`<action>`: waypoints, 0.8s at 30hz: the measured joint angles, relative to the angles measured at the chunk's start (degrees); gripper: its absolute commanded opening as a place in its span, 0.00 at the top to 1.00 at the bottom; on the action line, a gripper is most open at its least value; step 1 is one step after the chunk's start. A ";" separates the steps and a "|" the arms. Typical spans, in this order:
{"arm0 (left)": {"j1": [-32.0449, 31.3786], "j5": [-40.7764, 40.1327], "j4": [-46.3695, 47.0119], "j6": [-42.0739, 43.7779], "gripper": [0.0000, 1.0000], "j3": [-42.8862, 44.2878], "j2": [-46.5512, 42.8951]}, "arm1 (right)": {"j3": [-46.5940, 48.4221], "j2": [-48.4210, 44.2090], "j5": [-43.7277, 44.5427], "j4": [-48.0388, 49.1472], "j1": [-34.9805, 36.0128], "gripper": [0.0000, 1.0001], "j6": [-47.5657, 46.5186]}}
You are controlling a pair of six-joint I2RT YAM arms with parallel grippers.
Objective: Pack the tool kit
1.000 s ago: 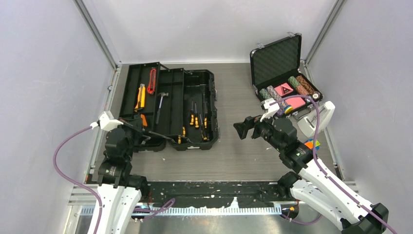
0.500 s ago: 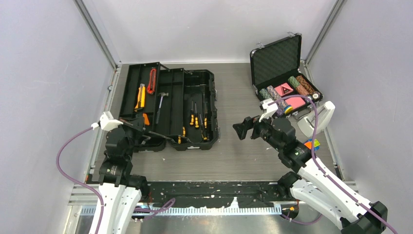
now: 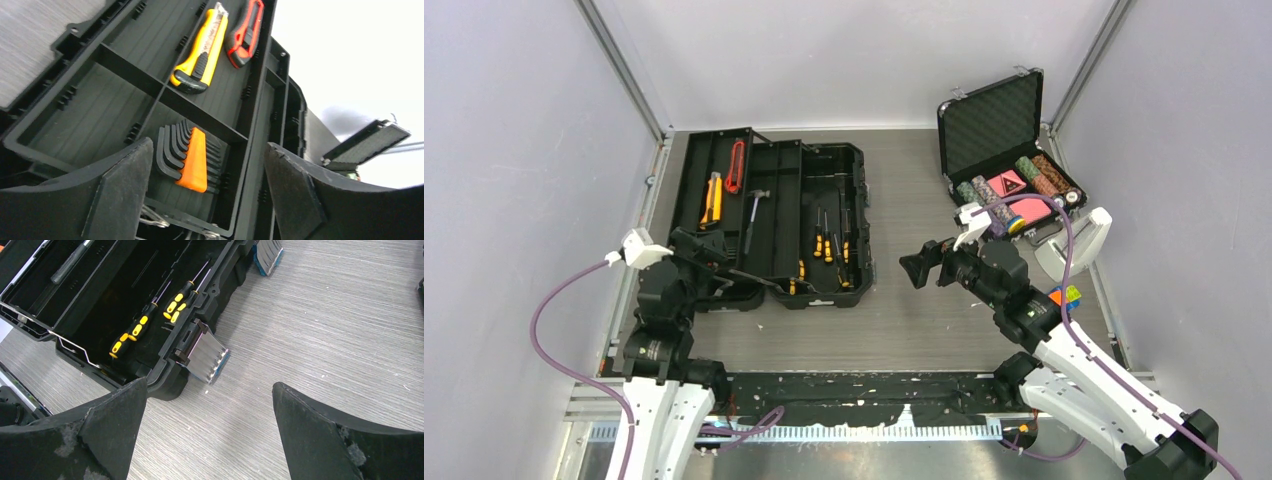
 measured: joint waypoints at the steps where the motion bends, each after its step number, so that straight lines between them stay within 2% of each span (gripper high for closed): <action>1: 0.00 -0.81 -0.85 1.25 0.15 0.57 0.33 | 0.00 0.04 -0.04 0.00 0.00 0.00 0.00; 9: -0.04 -5.44 -7.17 11.56 0.14 7.50 4.87 | 0.26 3.80 0.20 0.04 0.00 0.00 0.52; 14: -0.04 -6.60 -9.18 18.45 0.12 11.21 7.54 | 4.85 10.73 2.21 -2.49 0.00 0.03 1.27; 19: -0.28 -7.04 -9.55 25.92 0.02 14.21 10.01 | 18.58 24.74 4.70 -7.28 1.14 0.06 2.27; 24: -3.23 -10.03 -8.74 32.89 0.00 14.43 10.29 | 38.21 43.74 9.07 -13.90 4.83 0.06 3.67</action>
